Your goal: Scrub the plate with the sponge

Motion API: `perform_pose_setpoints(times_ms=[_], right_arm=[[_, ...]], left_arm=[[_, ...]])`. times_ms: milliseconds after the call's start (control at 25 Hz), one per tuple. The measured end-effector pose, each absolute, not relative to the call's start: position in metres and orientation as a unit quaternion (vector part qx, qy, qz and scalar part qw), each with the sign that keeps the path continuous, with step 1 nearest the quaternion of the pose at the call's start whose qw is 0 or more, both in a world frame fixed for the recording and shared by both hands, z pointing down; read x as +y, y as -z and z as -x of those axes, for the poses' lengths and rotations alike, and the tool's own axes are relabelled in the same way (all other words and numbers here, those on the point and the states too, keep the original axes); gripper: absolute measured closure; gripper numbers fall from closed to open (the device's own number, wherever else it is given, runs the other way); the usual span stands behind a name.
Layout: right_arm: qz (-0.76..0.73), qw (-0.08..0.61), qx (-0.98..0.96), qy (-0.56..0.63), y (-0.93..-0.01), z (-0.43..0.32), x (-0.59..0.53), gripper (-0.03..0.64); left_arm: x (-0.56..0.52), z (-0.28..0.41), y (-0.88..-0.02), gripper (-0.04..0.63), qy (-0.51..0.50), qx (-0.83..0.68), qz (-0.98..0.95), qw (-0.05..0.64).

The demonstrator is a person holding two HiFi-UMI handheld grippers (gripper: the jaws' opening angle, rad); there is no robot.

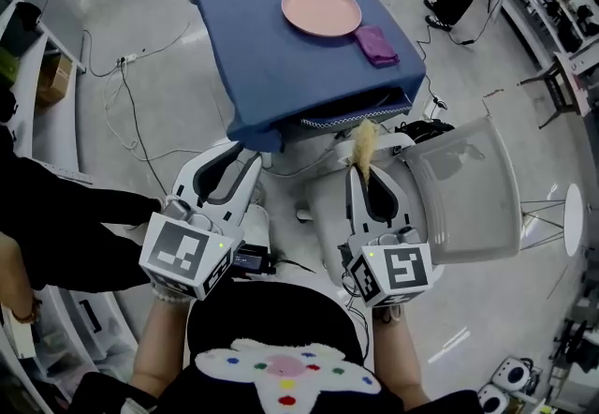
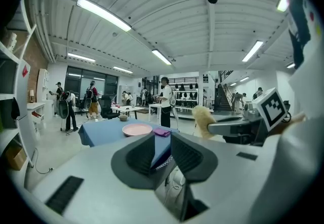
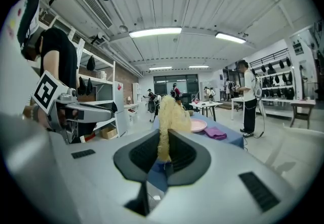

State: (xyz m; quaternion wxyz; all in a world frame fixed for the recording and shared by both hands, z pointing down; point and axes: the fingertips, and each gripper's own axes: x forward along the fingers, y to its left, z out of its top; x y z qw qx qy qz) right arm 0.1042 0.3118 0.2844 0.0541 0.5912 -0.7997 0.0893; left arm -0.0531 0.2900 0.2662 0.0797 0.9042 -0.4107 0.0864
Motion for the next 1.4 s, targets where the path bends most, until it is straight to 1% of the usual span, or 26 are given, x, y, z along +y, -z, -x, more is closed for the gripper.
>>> perform_pose_setpoints(times_ms=[920, 1400], right_arm=[[-0.641, 0.09, -0.755, -0.109, -0.28, -0.09, 0.133, 0.577], [-0.666, 0.102, -0.729, -0.118, -0.291, -0.078, 0.078, 0.577]], left_arm=[[0.09, 0.06, -0.277, 0.499, -0.107, -0.339, -0.929, 0.104], [0.026, 0.07, -0.294, 0.5, -0.111, -0.307, -0.938, 0.119]])
